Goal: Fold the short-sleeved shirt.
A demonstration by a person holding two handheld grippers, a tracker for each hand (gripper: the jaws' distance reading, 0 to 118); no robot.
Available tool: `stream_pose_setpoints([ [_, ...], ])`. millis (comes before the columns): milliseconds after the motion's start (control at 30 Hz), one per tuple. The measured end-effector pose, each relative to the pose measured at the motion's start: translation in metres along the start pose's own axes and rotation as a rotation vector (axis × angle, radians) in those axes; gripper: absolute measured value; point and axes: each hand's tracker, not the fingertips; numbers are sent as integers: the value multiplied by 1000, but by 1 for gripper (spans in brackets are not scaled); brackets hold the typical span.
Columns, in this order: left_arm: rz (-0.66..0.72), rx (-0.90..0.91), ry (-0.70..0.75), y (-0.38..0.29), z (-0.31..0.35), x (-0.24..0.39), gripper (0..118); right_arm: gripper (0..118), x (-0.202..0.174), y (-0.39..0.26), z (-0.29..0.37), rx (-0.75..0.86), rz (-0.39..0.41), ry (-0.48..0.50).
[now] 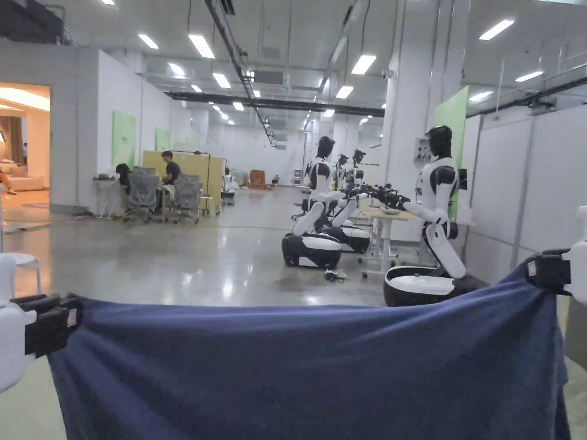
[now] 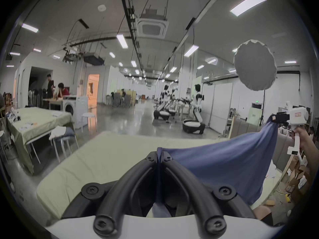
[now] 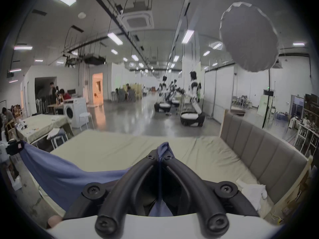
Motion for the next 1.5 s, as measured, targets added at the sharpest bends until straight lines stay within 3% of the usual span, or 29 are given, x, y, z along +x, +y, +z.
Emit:
stream_pose_setpoints([
  [233, -47, 79, -14, 81, 18, 11, 1, 3, 20, 51, 75, 113, -26, -29],
  [567, -7, 103, 28, 128, -7, 13, 1, 3, 5, 63, 70, 157, -18, -69],
  [1167, -144, 134, 218, 174, -182, 8, 1, 3, -24, 132, -93, 243, 22, -79],
  [1267, -59, 139, 215, 182, -217, -3, 1, 3, -34, 147, -127, 273, 55, -86],
  [1367, -105, 148, 260, 186, -258, -6, 1, 3, -32, 161, -182, 281, 86, -111],
  [1500, -121, 135, 268, 183, -308, -12, 1, 3, -48, 161, -232, 283, 235, -167],
])
